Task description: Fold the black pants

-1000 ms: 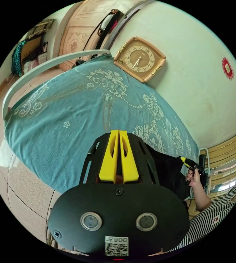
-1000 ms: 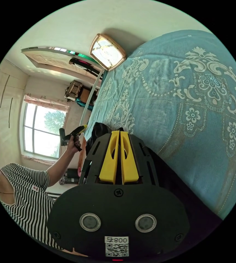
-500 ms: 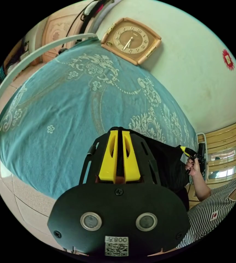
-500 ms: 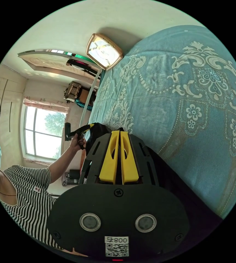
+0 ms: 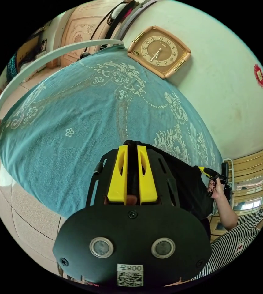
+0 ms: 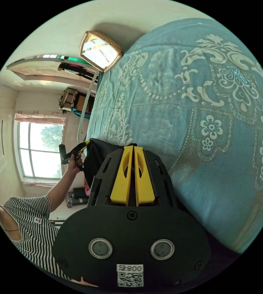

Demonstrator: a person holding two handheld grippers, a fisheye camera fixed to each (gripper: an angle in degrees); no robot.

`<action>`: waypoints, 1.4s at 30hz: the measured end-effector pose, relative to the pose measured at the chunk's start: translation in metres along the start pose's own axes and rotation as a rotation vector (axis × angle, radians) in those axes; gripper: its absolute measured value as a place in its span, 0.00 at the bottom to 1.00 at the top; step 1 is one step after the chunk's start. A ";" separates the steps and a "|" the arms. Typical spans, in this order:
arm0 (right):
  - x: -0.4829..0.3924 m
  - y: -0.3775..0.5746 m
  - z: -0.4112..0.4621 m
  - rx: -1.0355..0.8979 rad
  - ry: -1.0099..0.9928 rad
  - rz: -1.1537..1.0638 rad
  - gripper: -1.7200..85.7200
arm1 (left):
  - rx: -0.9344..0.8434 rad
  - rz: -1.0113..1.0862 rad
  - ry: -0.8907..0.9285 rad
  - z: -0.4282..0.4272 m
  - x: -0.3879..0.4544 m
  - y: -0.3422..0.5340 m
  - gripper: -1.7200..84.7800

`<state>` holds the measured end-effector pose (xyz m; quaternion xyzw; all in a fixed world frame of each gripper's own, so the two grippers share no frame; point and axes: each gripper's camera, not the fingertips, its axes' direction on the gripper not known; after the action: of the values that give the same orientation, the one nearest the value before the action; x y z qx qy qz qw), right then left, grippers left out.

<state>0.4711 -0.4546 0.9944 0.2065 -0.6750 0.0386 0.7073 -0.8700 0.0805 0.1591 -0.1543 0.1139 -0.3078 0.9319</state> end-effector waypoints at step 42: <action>-0.358 0.198 0.087 -0.224 0.444 -0.314 0.02 | -0.347 0.436 -0.027 0.125 0.267 0.119 0.02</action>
<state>0.2923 -0.2238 0.6952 0.2154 -0.4638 -0.1018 0.8533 -0.5579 0.0362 0.2009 -0.2877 0.1829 -0.0740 0.9372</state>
